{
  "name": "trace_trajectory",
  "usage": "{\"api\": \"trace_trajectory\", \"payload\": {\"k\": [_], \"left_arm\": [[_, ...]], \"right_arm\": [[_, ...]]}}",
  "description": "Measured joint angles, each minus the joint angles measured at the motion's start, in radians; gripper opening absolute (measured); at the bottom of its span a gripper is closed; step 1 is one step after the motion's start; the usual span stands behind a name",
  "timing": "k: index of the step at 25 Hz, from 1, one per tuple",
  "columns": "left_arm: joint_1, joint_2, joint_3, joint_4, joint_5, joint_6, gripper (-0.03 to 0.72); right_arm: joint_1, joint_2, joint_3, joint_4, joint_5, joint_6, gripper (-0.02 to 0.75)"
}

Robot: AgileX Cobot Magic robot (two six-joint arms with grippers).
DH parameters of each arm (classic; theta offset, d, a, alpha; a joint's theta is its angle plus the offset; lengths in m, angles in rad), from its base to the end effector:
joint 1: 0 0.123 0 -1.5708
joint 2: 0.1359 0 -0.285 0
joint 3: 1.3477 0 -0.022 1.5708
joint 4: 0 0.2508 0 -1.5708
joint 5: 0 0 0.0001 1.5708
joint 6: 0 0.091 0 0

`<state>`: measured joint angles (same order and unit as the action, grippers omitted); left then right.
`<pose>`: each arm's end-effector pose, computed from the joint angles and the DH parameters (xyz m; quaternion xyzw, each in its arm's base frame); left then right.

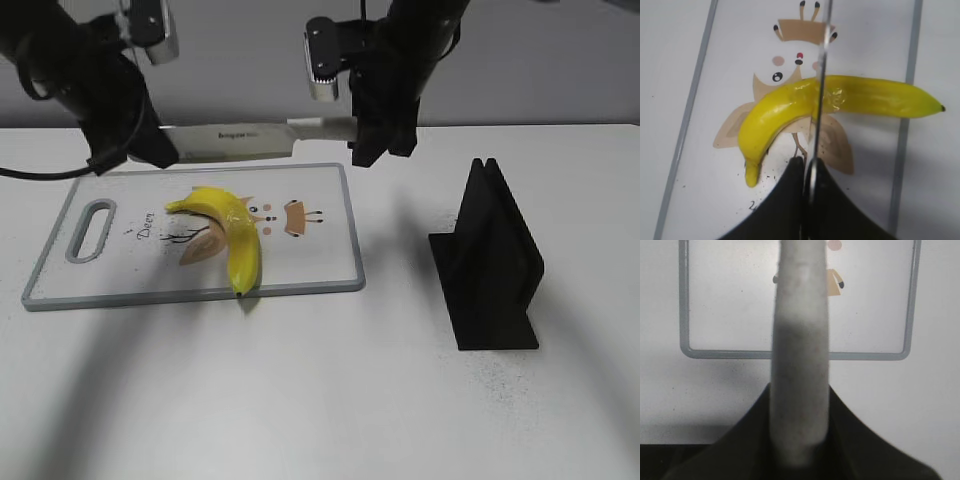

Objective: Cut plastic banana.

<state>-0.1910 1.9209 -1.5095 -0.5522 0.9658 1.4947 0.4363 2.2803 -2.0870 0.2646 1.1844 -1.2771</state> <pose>0.3917 -0.1158 0.2390 0.6299 0.7250 -0.1121 0.2549 0.4351 0.2272 0.2228 -0.7207 0.6671 0.0603 0.1786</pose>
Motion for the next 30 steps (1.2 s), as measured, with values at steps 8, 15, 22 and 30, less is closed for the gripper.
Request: {"api": "trace_trajectory", "payload": {"k": [8,15,22,30], "left_arm": [[-0.004,0.207,0.094,-0.062,-0.197,0.019,-0.001],[-0.007,0.190,0.098,-0.058,-0.205,0.022,-0.001],[-0.011,0.087,0.122,-0.007,-0.202,0.016,-0.002],[-0.010,-0.068,0.122,0.011,-0.178,0.007,-0.009]], "right_arm": [[-0.001,0.195,-0.008,-0.045,-0.027,0.095,0.207],[-0.001,0.197,-0.021,-0.042,-0.008,0.110,0.211],[0.006,0.148,-0.028,-0.030,0.015,0.119,0.211],[0.006,0.036,-0.071,-0.029,0.031,0.114,0.214]]}}
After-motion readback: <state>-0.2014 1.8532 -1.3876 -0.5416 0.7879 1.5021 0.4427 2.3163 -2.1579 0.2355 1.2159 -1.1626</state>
